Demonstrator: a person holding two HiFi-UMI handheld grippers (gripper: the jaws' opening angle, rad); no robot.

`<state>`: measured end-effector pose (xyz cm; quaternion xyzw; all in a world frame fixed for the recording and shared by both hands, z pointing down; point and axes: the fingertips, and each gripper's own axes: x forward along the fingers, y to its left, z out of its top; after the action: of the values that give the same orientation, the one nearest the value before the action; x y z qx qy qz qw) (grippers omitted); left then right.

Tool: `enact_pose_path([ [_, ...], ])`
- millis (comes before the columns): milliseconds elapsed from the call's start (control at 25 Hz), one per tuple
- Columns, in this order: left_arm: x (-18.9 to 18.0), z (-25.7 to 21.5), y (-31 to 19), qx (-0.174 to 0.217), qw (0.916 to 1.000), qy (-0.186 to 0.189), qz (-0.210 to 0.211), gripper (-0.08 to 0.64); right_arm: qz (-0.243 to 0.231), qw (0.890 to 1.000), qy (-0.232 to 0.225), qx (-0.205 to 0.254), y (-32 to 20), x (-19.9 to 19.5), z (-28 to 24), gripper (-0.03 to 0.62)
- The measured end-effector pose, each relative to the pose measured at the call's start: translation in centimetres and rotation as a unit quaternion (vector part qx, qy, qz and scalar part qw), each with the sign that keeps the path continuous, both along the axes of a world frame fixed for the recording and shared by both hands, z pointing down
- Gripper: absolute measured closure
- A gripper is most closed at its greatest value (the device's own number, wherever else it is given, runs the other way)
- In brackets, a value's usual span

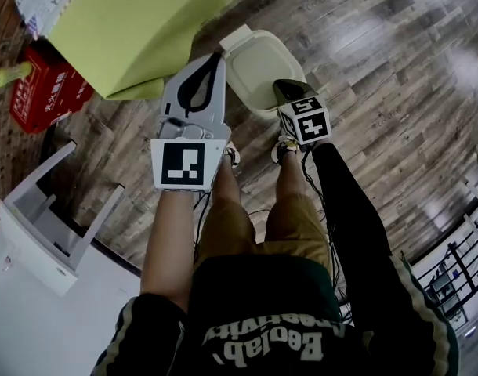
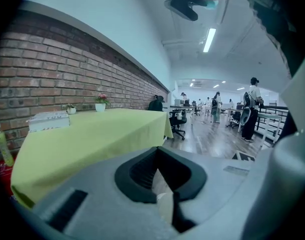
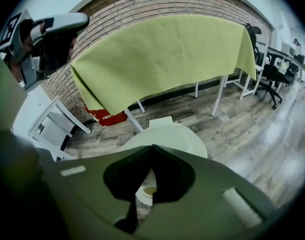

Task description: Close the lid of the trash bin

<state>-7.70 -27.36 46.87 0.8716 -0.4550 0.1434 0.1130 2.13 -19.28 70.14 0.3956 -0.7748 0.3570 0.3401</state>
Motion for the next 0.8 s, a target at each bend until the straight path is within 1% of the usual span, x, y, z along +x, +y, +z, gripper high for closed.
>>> enact_pose_path([
  [240,0.9,1.1,0.5,-0.008,1.0,-0.005,0.004,0.552,0.011,1.0,-0.005,-0.011,1.3,0.8,1.5,0.584],
  [520,1.5,2.8,0.8,-0.013,0.9998,-0.015,0.008,0.552,0.024,0.999,0.003,-0.025,2.9,1.9,4.4,0.584],
  [800,2.7,3.9,0.5,-0.012,0.9995,-0.023,0.02,0.552,0.014,1.0,0.016,-0.022,3.9,2.4,6.6,0.584],
])
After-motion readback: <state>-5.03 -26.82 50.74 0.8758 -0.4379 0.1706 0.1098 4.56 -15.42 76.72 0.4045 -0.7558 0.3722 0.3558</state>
